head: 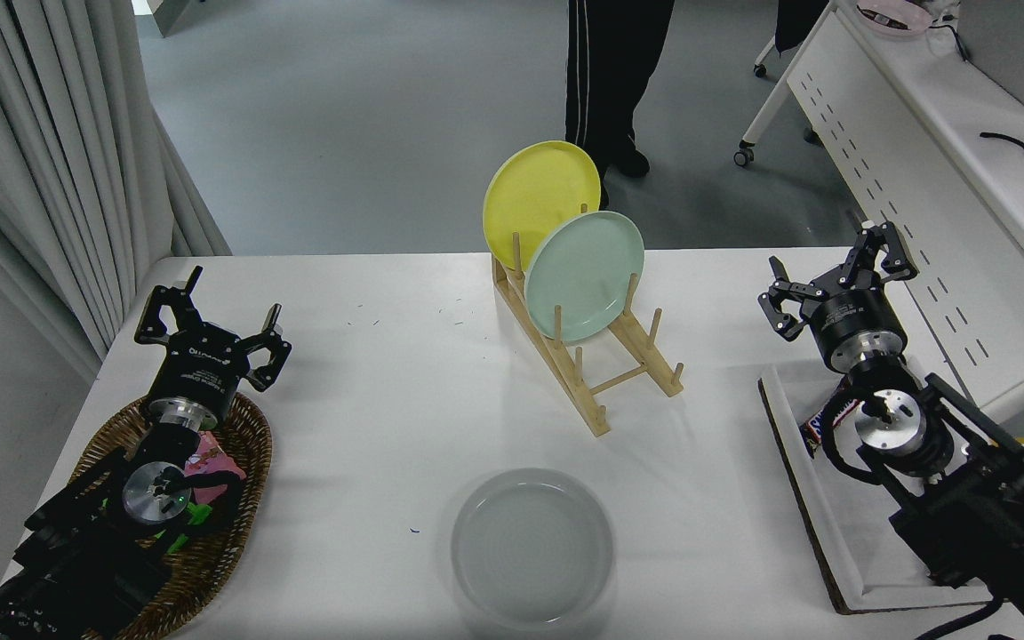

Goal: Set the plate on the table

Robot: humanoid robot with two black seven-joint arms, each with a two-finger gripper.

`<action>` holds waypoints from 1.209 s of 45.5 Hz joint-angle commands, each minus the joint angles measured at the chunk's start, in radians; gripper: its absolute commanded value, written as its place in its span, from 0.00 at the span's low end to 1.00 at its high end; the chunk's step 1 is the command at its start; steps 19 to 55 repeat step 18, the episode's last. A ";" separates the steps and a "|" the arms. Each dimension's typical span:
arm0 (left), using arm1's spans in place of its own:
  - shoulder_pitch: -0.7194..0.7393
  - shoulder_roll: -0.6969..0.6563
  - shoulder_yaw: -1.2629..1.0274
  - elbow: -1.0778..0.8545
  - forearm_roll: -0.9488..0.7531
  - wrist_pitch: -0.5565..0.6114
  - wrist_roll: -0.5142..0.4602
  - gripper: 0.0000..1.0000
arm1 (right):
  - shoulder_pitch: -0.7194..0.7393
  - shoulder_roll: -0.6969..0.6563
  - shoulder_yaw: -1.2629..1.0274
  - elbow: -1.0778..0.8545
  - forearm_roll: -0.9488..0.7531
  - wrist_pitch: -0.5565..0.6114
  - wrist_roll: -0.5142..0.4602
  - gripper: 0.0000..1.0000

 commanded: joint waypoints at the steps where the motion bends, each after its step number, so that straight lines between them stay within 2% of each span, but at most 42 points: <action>1: 0.000 0.000 0.000 0.000 0.000 0.000 -0.001 1.00 | -0.024 0.034 -0.001 -0.072 0.005 0.040 0.011 1.00; 55: 0.000 0.000 0.000 0.000 0.000 0.000 0.000 1.00 | -0.022 0.063 0.011 -0.108 0.007 0.065 0.021 1.00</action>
